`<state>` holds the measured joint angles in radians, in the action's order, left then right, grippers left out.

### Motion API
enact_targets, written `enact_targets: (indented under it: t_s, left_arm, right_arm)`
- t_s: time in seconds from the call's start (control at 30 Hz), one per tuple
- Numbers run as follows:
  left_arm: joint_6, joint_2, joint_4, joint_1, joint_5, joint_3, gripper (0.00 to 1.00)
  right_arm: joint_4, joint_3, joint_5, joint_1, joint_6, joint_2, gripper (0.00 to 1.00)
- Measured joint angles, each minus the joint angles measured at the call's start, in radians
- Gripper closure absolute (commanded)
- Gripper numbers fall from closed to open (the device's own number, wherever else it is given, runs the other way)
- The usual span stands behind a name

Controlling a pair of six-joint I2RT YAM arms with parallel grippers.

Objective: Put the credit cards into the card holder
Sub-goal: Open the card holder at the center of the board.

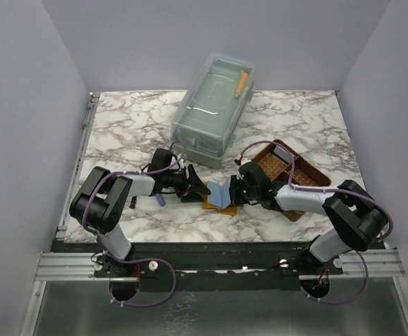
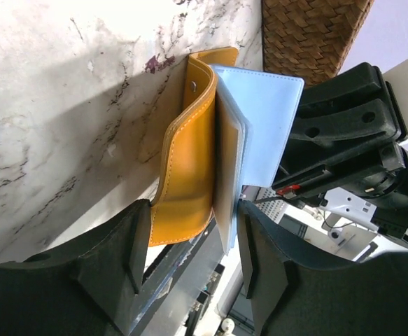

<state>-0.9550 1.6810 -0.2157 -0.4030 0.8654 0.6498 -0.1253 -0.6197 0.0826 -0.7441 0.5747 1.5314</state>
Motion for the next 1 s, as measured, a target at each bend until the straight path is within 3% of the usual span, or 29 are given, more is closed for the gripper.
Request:
enact_targets:
  t_s: [0.4,0.7,1.0]
  left_arm:
    - [-0.009,-0.032,-0.016,-0.005,0.01,-0.005,0.43]
    - [0.0,-0.032,-0.002,-0.032,0.002,-0.002,0.26]
    - [0.07,-0.07,0.215,-0.145,-0.163,0.103,0.16]
  right_arm:
    - [0.0,0.0,0.001,0.0,0.0,0.0,0.87]
    - [0.03,-0.017,0.003,0.0,-0.002,0.0,0.88]
    - [0.061,-0.03,0.045,0.0,-0.018,0.0,0.92]
